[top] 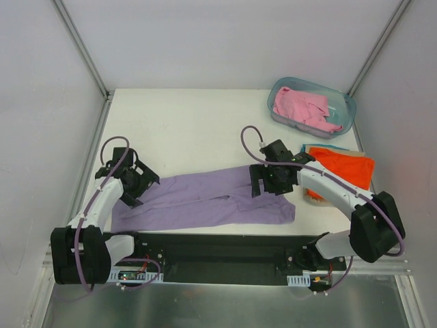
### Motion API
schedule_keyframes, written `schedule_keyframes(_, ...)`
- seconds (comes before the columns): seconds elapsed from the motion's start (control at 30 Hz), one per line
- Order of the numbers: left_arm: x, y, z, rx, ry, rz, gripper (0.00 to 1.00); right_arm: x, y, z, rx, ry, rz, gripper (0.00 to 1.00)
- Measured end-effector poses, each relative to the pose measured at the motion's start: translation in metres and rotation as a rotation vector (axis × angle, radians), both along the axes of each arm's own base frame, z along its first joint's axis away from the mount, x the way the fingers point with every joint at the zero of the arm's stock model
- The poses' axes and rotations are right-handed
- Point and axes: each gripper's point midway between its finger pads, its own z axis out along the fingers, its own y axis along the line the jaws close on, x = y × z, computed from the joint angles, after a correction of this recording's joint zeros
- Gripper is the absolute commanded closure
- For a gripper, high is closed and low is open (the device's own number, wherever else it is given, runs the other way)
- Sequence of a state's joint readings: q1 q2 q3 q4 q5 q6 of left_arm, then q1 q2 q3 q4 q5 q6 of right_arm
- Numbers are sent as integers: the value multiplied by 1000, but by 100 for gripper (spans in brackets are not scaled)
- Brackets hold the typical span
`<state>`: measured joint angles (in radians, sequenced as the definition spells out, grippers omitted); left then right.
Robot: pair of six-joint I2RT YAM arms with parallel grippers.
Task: Fold and stack the t-shirts
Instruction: Fold the other side of the tshirt into a rectangle, then rotate the tshirt 90 degrees
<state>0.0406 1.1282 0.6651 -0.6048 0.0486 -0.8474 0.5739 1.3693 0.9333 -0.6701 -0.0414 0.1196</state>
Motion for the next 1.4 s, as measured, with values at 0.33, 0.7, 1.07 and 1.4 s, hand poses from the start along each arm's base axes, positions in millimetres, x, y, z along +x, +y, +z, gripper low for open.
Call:
schedule_keyframes(0.33, -5, -55, 2, -77, -18, -239, 1, 8, 48, -49, 44, 156, -9, 3)
schedule_keyframes(0.7, -17, -76, -28, -83, 111, -336, 1, 74, 61, -45, 110, 225, -132, 3)
schedule_keyframes(1.07, -23, -118, -30, -84, 144, -476, 1, 186, 107, -38, 211, 206, -60, 3)
schedule_keyframes(1.4, -11, -234, -25, -190, 194, -713, 0, 268, 146, -28, 399, 90, -25, 3)
